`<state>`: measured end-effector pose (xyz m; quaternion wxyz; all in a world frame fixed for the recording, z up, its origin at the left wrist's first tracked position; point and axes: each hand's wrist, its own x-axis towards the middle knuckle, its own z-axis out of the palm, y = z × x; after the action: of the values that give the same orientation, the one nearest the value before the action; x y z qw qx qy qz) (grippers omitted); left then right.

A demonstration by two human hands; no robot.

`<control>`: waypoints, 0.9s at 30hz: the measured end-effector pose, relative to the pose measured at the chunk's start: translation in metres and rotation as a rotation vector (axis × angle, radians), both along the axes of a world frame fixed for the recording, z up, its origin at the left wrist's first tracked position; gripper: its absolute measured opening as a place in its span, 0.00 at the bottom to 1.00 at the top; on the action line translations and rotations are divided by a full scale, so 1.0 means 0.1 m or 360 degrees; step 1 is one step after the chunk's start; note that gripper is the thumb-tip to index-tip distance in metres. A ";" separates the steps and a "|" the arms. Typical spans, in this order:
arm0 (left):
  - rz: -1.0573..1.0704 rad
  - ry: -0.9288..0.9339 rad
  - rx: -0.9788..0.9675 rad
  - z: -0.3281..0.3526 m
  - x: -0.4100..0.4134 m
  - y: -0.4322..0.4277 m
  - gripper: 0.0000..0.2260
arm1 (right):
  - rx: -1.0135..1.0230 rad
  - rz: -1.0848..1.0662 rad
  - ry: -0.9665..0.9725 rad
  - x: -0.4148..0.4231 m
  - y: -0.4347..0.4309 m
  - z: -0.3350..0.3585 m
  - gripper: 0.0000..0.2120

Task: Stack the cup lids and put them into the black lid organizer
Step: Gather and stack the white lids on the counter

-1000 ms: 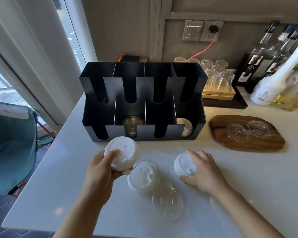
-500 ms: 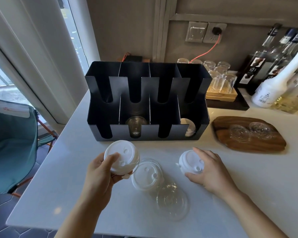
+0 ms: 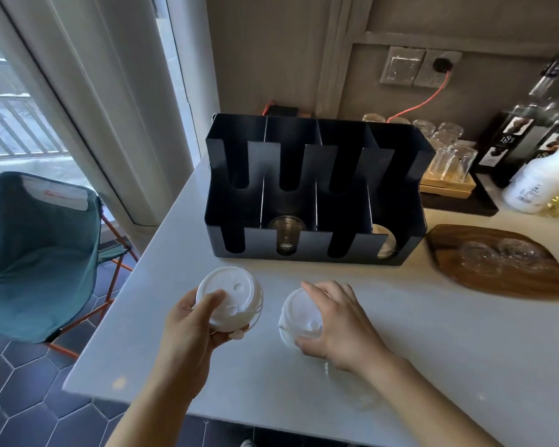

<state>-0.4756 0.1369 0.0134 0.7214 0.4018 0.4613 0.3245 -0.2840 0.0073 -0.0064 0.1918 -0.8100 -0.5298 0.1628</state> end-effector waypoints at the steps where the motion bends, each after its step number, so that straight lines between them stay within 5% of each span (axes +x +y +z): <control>1: 0.0001 0.0000 -0.0010 -0.02 -0.04 0.00 0.06 | -0.0068 0.0024 -0.0044 -0.01 0.02 -0.03 0.45; 12: -0.0052 -0.0014 -0.0049 -0.05 -0.18 0.00 0.05 | -0.0293 0.0183 -0.0106 0.03 0.07 -0.12 0.47; 22: -0.0122 0.0143 -0.0086 -0.11 -0.03 0.00 0.08 | 0.0225 -0.0052 0.0058 0.18 0.02 0.26 0.46; 27: -0.0390 0.0147 -0.0003 0.01 0.22 -0.11 0.09 | 0.0438 -0.0058 0.0534 0.10 0.01 0.67 0.45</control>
<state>-0.4532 0.1257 0.0141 0.7339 0.4692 0.4418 0.2146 -0.2743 0.0084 0.0609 0.3890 -0.7471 -0.4930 0.2178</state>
